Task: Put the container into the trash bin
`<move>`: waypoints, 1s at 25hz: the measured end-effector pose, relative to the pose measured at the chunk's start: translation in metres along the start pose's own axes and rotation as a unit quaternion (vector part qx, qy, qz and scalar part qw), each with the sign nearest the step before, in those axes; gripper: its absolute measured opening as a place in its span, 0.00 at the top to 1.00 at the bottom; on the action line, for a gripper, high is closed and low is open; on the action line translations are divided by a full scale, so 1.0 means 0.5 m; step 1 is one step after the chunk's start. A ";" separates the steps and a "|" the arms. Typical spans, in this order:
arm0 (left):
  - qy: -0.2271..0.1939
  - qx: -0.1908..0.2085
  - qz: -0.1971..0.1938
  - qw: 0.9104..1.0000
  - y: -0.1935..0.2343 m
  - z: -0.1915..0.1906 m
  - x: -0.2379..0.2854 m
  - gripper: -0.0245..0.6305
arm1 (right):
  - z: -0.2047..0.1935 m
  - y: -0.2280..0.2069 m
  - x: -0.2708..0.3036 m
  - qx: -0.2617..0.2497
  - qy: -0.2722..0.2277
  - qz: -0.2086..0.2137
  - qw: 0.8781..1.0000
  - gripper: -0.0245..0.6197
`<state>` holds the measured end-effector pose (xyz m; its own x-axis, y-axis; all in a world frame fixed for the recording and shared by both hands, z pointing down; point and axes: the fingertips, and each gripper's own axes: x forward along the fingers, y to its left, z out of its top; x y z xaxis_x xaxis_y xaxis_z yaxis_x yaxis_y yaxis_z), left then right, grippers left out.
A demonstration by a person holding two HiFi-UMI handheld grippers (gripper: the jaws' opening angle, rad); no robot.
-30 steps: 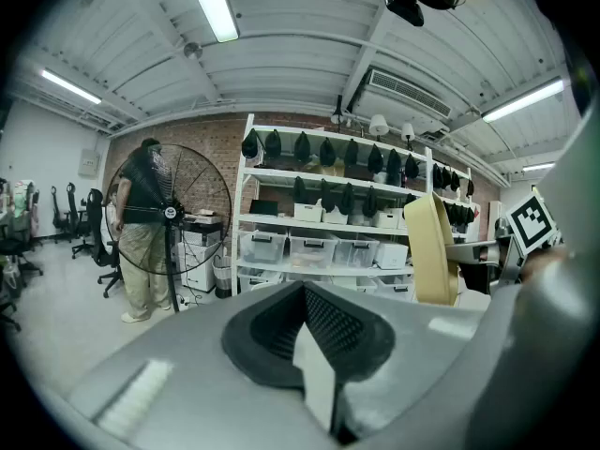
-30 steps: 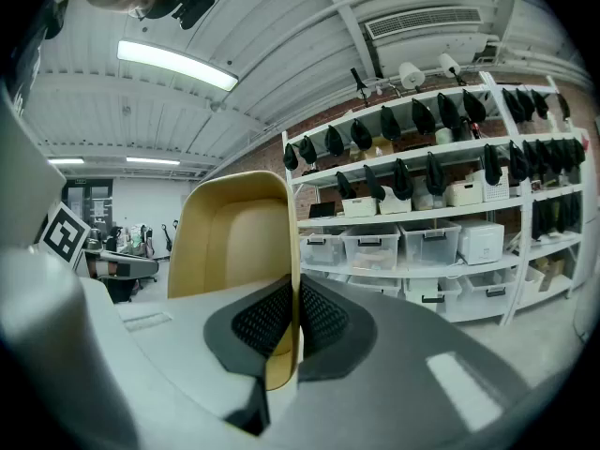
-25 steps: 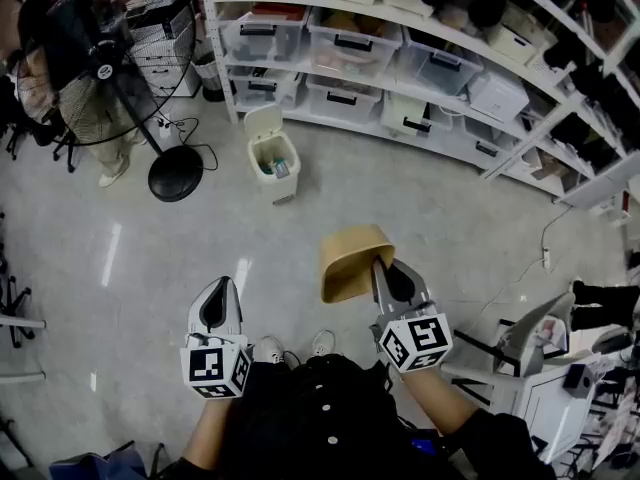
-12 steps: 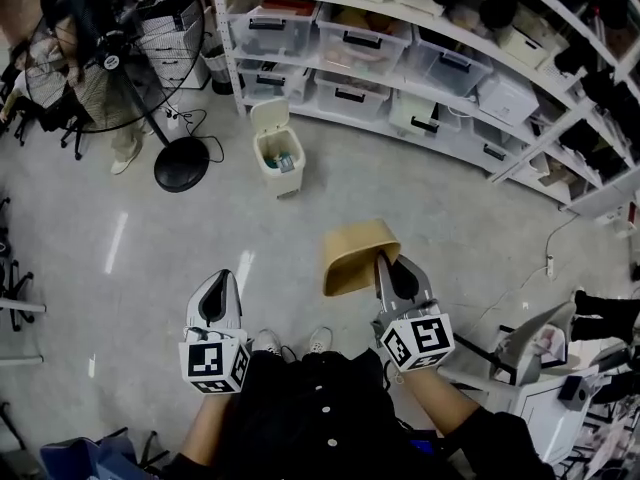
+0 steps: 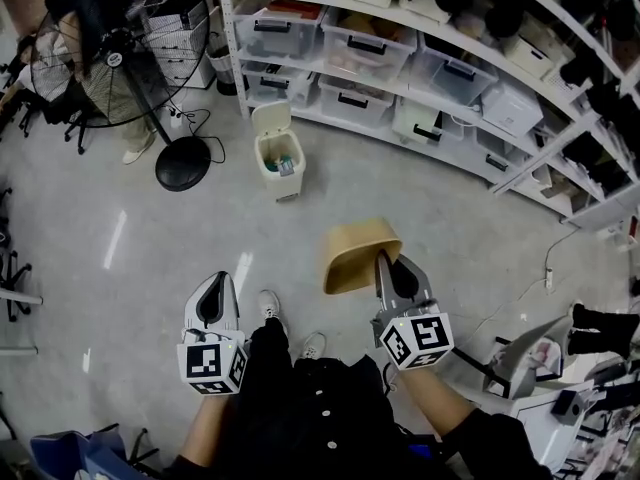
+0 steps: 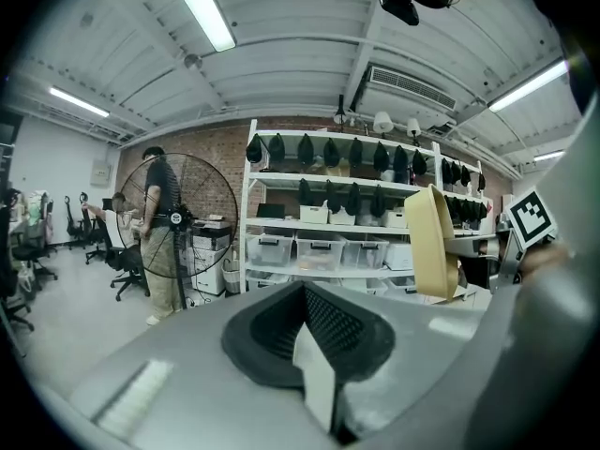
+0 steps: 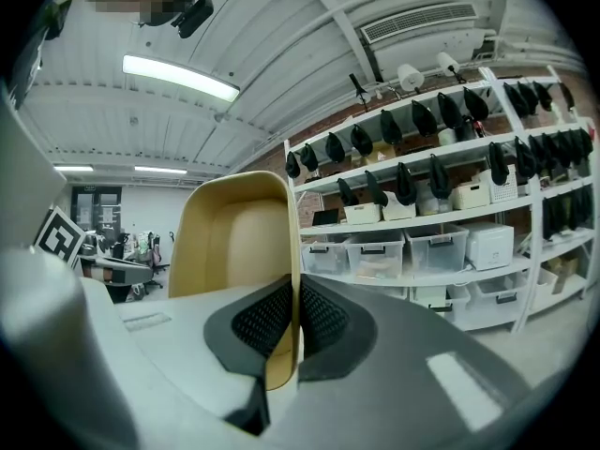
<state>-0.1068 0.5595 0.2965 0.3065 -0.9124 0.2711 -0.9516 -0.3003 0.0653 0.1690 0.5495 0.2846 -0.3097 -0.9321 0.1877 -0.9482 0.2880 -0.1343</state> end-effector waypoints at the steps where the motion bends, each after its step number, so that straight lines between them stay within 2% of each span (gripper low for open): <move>1: 0.000 0.001 -0.002 1.000 0.000 0.000 0.008 0.96 | 0.000 -0.001 0.007 0.000 0.000 -0.001 1.000 0.92; 9: -0.004 0.018 -0.012 1.000 0.023 0.029 0.104 0.96 | 0.017 -0.022 0.086 -0.013 -0.002 -0.014 1.000 0.92; 15: -0.016 0.001 -0.041 0.999 0.049 0.070 0.182 0.96 | 0.038 -0.034 0.167 -0.013 0.000 -0.020 1.000 0.92; 25: -0.009 -0.009 -0.054 0.998 0.108 0.092 0.305 0.96 | 0.045 -0.041 0.298 -0.011 0.014 -0.022 1.000 0.92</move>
<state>-0.1105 0.3911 0.2970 0.4076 -0.8797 0.2451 -0.9132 -0.3923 0.1104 0.1440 0.3998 0.2935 -0.2687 -0.9376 0.2207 -0.9623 0.2511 -0.1046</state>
